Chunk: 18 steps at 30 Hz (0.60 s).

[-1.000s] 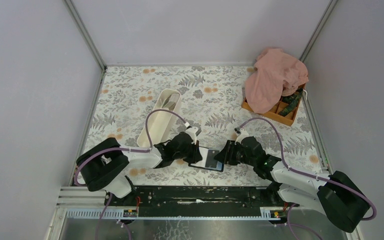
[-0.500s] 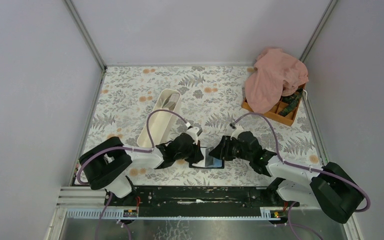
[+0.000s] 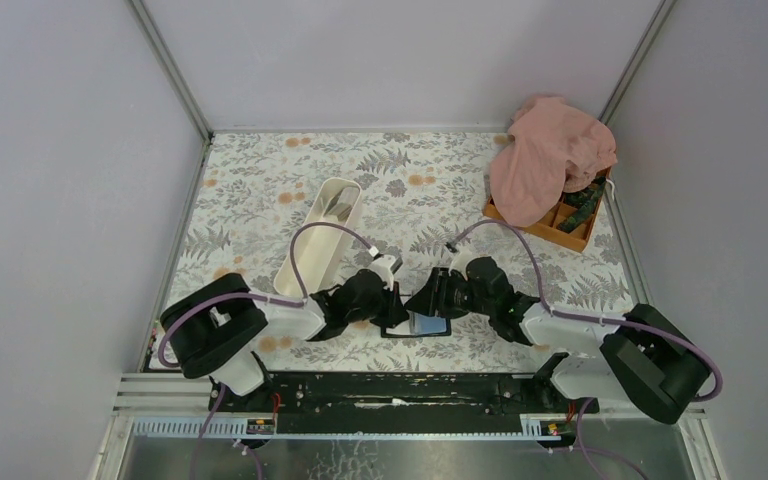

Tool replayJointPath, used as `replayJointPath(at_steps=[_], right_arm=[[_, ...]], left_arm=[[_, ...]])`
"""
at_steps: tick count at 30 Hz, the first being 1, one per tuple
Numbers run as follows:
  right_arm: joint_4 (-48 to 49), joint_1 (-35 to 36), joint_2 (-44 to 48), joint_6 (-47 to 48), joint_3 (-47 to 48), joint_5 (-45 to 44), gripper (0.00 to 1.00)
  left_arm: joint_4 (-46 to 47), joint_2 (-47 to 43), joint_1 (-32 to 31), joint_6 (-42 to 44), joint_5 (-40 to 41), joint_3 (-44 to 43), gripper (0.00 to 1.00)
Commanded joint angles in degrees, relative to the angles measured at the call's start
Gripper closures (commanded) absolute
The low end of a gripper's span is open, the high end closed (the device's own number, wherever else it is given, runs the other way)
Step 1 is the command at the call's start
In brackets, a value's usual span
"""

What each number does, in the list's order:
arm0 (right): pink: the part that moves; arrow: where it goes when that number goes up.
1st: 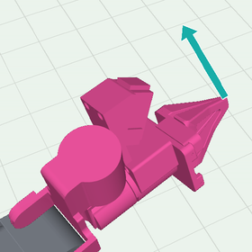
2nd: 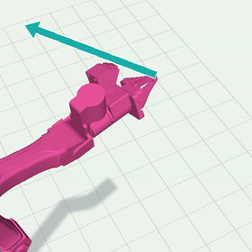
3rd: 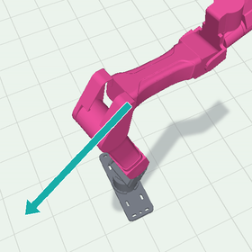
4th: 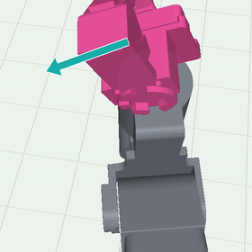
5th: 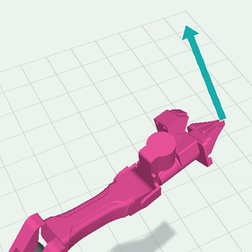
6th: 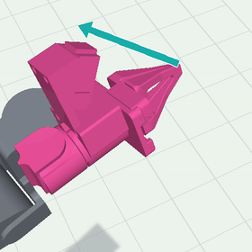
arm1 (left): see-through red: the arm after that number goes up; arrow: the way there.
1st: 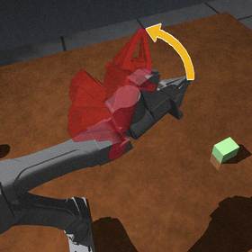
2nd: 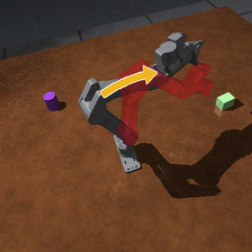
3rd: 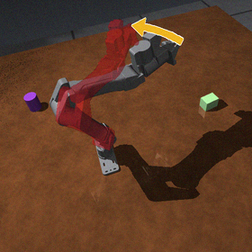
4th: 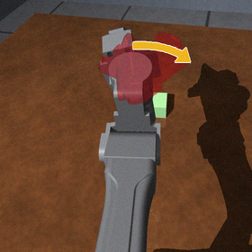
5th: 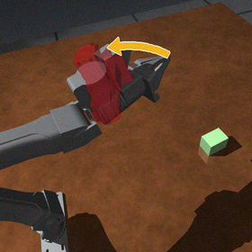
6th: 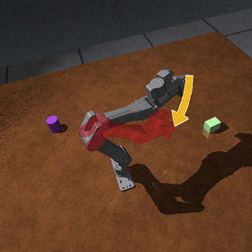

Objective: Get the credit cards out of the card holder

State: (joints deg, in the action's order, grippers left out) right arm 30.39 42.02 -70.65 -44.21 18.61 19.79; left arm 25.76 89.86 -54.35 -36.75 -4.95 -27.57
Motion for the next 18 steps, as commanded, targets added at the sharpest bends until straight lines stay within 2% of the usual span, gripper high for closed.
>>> replayJointPath(at_steps=[1, 13, 16, 18], right_arm=[[3.6, 2.9, -3.1, -0.7, 2.0, 1.4, 0.56], [12.6, 5.1, -11.1, -2.5, 2.6, 3.7, 0.50], [13.0, 5.2, -8.7, -2.6, 2.2, 3.1, 0.50], [8.8, 5.2, -5.6, -1.0, 2.5, 1.6, 0.50]], left_arm=[[-4.9, 0.4, -0.6, -0.3, -0.7, 3.3, 0.89], [-5.0, -2.7, -0.6, -3.4, 1.8, 7.1, 0.89], [-4.7, -2.9, -0.7, -4.1, 2.3, 8.1, 0.89], [-4.0, -2.4, -0.7, -4.4, 2.1, 8.4, 0.89]])
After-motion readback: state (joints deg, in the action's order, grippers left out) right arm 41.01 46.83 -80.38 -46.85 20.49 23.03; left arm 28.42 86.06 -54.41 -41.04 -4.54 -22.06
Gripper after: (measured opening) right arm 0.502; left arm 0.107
